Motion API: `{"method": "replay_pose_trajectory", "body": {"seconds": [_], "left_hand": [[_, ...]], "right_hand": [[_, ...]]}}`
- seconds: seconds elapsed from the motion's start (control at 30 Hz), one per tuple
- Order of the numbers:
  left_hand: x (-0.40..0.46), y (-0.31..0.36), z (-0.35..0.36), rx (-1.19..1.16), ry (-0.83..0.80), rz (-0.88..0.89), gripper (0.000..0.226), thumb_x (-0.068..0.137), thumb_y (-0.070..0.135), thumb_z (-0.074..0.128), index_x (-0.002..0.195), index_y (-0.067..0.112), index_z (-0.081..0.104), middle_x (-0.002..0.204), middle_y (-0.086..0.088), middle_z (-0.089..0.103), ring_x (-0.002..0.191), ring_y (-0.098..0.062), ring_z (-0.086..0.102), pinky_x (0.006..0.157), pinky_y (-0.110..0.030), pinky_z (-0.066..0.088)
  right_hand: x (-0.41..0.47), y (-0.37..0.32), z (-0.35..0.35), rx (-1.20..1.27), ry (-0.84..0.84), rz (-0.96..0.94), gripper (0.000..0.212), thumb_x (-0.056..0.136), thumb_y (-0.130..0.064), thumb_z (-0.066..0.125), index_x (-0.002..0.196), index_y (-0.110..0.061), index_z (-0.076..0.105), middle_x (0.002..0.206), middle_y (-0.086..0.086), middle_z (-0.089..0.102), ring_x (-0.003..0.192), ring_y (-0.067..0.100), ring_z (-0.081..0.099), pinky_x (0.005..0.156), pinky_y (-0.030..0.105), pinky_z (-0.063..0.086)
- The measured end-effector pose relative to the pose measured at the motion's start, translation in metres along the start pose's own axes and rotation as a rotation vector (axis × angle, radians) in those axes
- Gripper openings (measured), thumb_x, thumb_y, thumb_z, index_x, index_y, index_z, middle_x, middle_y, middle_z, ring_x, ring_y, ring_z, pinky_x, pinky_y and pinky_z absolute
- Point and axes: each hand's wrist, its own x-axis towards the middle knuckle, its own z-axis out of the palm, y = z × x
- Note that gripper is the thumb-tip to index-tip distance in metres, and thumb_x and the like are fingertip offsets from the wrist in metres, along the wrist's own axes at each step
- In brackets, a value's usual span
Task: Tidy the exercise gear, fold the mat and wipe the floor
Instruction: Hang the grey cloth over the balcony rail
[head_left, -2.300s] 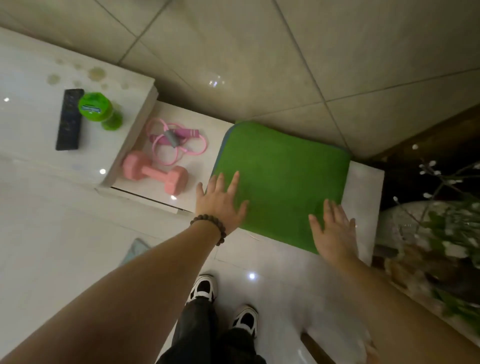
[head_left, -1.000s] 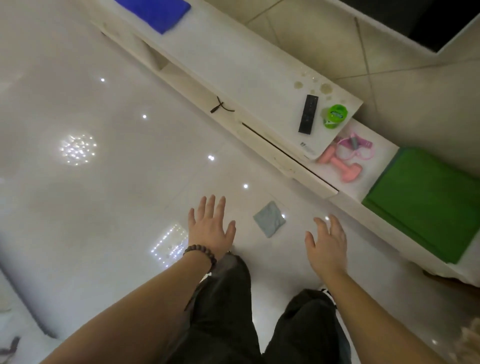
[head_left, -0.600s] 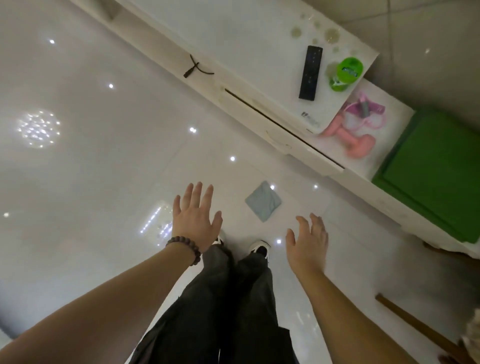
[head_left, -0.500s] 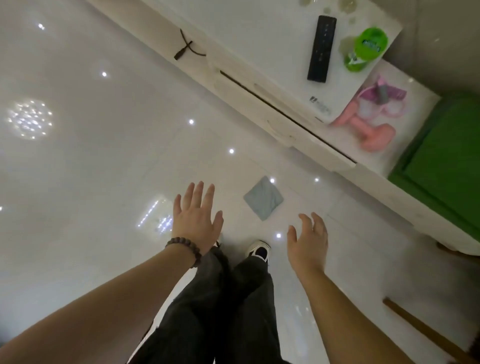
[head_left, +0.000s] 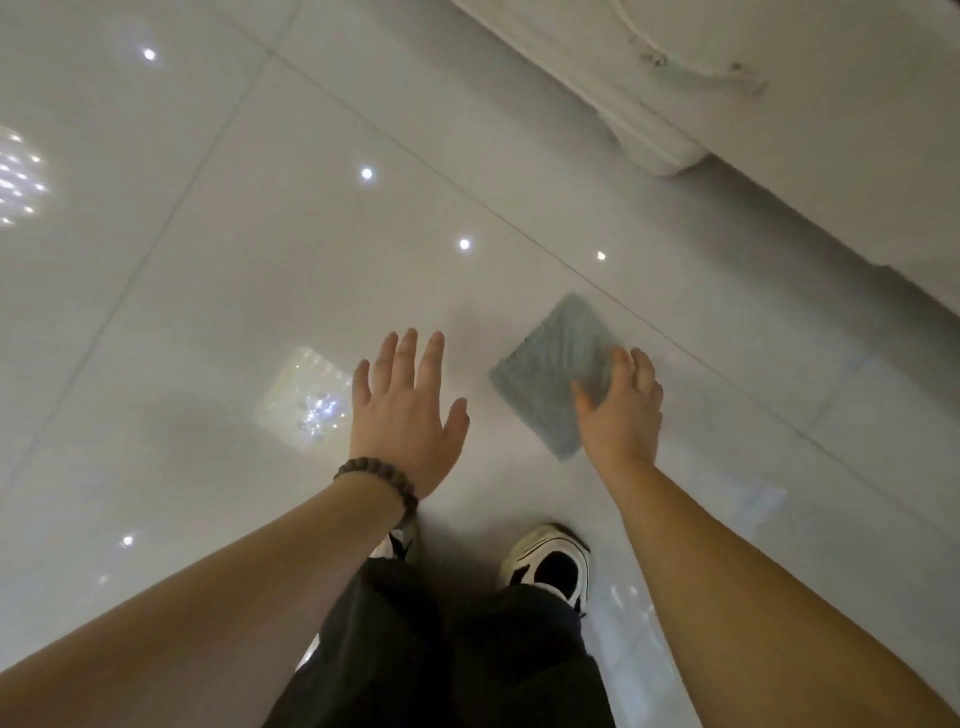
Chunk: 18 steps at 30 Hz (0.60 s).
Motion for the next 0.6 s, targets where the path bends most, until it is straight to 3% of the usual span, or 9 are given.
{"method": "replay_pose_trajectory", "body": {"seconds": [0.13,0.23,0.33,0.43,0.6], "left_hand": [[0.013,-0.008,0.025,-0.003,-0.017,-0.026,0.068,0.097,0.047,0.031,0.154,0.024,0.002,0.162,-0.004,0.005,0.149,-0.023,-0.003,0.121,-0.047,0.003],[0.011,-0.01,0.026,-0.016,-0.01,-0.03,0.068,0.097,0.047,0.032,0.154,0.023,0.004,0.162,-0.006,0.007,0.149,-0.023,-0.002,0.121,-0.048,0.004],[0.0,-0.007,0.012,-0.029,-0.016,-0.035,0.068,0.097,0.046,0.034,0.154,0.023,0.004,0.162,-0.007,0.007,0.149,-0.024,-0.002,0.12,-0.048,0.004],[-0.018,0.001,-0.017,-0.029,-0.01,-0.038,0.069,0.097,0.046,0.035,0.154,0.023,0.004,0.161,-0.007,0.008,0.149,-0.024,-0.002,0.12,-0.048,0.005],[-0.064,0.028,-0.104,-0.038,0.029,-0.023,0.067,0.097,0.047,0.034,0.154,0.023,0.008,0.161,-0.006,0.013,0.148,-0.025,0.007,0.12,-0.046,0.01]], "right_hand": [[0.014,-0.003,0.028,-0.087,0.058,0.089,0.067,0.086,-0.04,0.062,0.143,-0.019,0.033,0.143,0.009,0.036,0.126,0.03,0.033,0.09,0.042,0.036],[0.014,-0.009,0.028,-0.073,0.063,0.159,0.051,0.087,-0.036,0.062,0.128,-0.01,0.046,0.128,0.014,0.049,0.115,0.032,0.041,0.086,0.04,0.036],[0.004,-0.012,0.017,0.037,0.053,0.097,0.034,0.089,-0.026,0.061,0.113,-0.004,0.054,0.118,0.016,0.051,0.105,0.034,0.048,0.076,0.037,0.04],[-0.016,-0.025,-0.015,0.165,0.021,0.005,0.023,0.09,-0.021,0.059,0.106,-0.005,0.054,0.105,0.014,0.058,0.094,0.033,0.056,0.067,0.036,0.044],[-0.07,-0.063,-0.116,0.225,0.028,-0.1,0.02,0.09,-0.019,0.057,0.108,-0.012,0.053,0.099,0.007,0.06,0.087,0.026,0.058,0.069,0.04,0.05]]}}
